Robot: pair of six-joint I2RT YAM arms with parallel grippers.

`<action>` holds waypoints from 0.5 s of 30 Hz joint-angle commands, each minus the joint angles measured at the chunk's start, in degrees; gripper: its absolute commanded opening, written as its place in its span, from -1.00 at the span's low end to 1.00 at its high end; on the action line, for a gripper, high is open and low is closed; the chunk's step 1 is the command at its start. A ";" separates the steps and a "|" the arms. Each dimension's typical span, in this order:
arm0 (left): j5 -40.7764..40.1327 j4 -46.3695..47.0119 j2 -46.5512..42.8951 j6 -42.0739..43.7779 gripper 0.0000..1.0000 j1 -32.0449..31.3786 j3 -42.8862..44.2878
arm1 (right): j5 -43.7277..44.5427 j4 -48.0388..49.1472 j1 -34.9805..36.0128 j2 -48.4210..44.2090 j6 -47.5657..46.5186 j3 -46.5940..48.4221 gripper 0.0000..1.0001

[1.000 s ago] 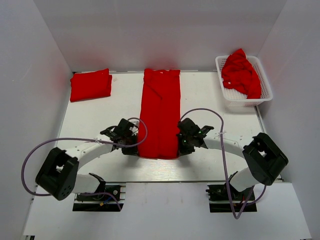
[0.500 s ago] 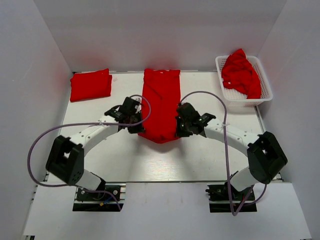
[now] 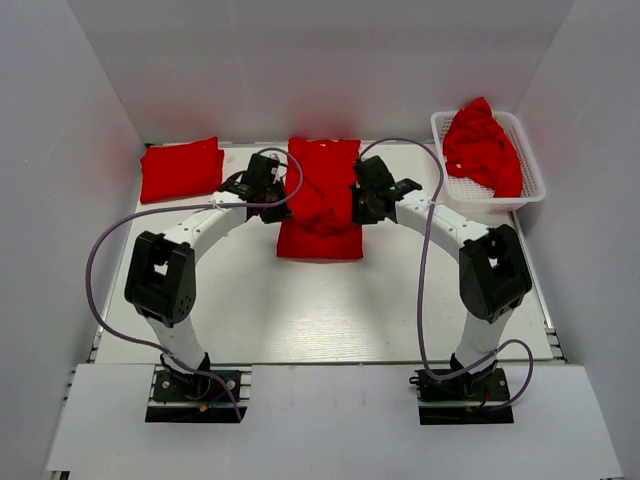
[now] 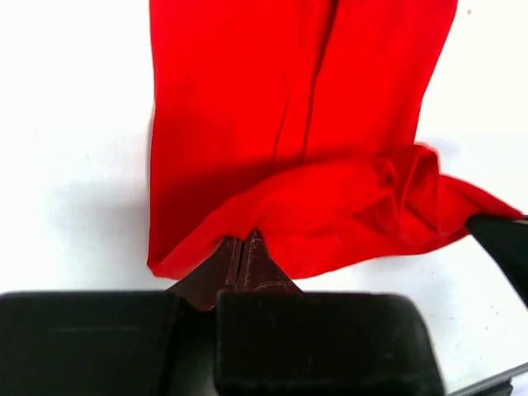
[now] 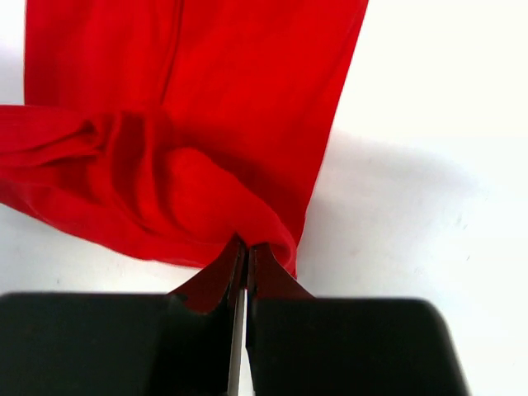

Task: Fold and stack the t-shirts
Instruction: Fold the folded rectangular tshirt in 1/3 of the way

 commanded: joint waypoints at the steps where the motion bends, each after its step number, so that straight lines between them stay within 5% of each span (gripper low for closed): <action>1: 1.30 1.17 1.59 2.05 -1.00 1.26 4.41 | -0.61 -0.81 -1.41 2.15 -4.87 5.71 -1.00; 15: 4.72 4.86 11.87 5.13 -1.00 4.78 13.91 | -11.24 -0.63 -7.48 11.47 -8.92 15.84 -1.00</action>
